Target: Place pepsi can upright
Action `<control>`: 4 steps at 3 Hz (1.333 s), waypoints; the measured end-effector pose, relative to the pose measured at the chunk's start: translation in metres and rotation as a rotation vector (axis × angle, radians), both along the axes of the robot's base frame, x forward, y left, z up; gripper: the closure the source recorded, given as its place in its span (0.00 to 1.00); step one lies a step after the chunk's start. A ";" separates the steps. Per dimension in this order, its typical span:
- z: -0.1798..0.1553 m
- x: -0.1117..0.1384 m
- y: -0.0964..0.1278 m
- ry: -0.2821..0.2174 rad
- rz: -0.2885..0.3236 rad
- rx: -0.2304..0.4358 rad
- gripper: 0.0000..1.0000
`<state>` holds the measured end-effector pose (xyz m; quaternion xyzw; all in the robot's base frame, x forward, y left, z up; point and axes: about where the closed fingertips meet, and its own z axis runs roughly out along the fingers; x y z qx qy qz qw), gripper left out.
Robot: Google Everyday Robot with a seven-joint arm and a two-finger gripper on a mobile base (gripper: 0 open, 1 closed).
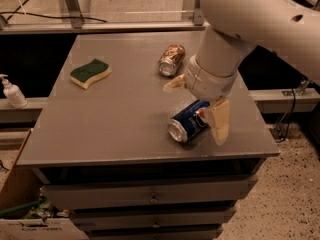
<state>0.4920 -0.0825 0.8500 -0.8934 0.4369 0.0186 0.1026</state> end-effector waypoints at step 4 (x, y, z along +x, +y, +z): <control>-0.025 0.040 -0.027 -0.059 0.081 -0.098 0.00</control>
Offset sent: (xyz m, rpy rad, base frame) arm 0.0441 -0.0152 -0.0261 -0.1142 -0.0749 0.1092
